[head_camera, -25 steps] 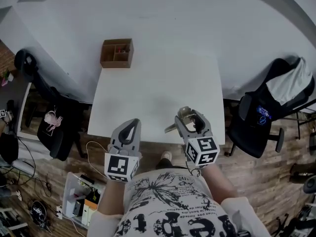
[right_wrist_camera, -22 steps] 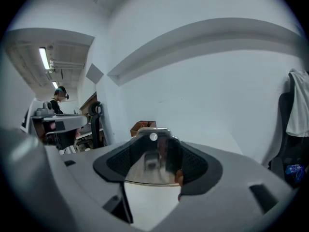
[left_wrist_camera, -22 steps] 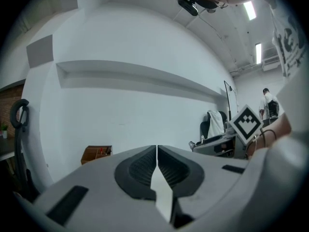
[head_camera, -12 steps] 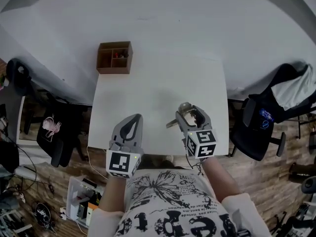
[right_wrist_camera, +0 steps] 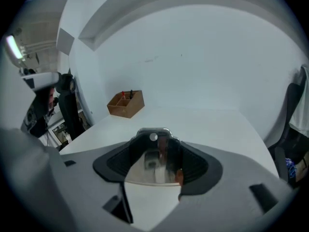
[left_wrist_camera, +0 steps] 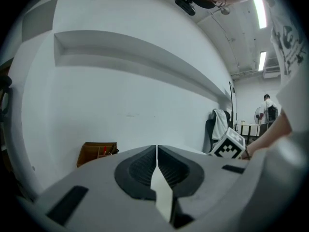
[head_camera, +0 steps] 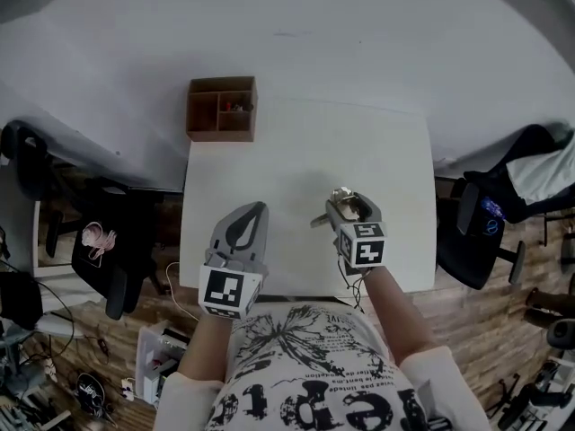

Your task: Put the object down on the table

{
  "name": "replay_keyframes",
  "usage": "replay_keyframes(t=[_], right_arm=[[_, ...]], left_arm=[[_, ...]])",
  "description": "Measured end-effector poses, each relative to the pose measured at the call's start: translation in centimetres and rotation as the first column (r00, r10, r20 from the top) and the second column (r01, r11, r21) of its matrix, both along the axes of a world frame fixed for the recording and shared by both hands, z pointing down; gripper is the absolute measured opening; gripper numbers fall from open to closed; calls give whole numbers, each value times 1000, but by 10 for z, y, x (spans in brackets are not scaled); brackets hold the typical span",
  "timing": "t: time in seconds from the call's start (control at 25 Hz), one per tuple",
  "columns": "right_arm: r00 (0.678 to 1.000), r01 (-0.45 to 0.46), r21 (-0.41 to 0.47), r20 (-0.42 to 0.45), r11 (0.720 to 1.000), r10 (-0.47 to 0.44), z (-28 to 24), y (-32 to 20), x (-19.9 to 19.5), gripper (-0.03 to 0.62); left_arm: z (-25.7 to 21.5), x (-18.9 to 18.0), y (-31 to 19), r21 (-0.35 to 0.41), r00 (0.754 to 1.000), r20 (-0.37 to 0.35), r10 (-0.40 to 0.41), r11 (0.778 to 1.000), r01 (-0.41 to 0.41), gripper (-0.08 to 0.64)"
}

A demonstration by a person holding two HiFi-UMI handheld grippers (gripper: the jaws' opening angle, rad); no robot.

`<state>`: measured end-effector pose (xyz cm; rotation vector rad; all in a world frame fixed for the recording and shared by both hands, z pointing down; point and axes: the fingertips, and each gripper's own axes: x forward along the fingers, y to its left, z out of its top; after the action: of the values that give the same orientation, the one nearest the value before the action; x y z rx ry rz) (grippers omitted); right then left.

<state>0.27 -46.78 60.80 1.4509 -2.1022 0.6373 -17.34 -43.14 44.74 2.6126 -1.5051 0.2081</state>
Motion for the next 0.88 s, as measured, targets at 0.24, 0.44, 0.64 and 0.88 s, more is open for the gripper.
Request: replay_keyframes(t=[0.24, 0.44, 0.64, 0.88], right_arm=[[999, -25, -123, -28, 992, 21, 51, -17, -19, 281], [994, -56, -175, -99, 983, 39, 80, -28, -23, 281], [990, -88, -230, -125, 969, 60, 98, -29, -20, 282], [985, -73, -279, -170, 957, 26, 105, -34, -21, 282]], left_arm=[[17, -15, -17, -43, 1000, -2, 8, 999, -8, 12], [23, -21, -21, -53, 999, 10, 42, 998, -42, 12], [25, -29, -28, -104, 999, -12, 35, 994, -36, 12], [33, -32, -34, -108, 999, -20, 36, 993, -38, 12]])
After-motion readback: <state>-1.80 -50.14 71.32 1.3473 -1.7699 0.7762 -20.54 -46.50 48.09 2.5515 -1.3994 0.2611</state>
